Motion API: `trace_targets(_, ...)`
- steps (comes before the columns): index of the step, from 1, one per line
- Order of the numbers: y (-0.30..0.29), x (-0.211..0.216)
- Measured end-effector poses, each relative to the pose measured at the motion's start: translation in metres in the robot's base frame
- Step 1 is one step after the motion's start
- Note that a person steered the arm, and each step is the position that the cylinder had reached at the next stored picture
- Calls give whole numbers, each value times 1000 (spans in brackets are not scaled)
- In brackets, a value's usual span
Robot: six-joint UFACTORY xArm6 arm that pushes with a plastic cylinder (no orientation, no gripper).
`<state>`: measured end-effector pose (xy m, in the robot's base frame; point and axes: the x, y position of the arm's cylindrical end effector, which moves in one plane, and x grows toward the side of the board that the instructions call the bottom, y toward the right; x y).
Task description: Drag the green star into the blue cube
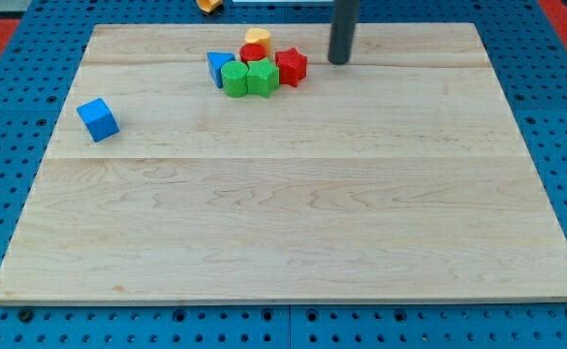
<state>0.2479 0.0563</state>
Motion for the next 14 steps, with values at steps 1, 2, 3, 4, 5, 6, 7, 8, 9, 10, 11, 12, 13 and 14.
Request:
trace_targets(1, -39, -8)
trace_targets(2, -59, 45)
trace_targets(3, -89, 69)
trace_targets(4, -108, 89)
trace_targets(5, -128, 97)
trace_targets(6, -105, 115)
trace_targets(7, -115, 147)
trace_targets(8, -164, 150)
trace_targets(9, -186, 150)
trace_targets(10, -176, 150)
trace_targets(11, -161, 163)
trace_targets(12, -174, 186)
trace_targets(13, -210, 181)
trace_targets(14, -231, 177)
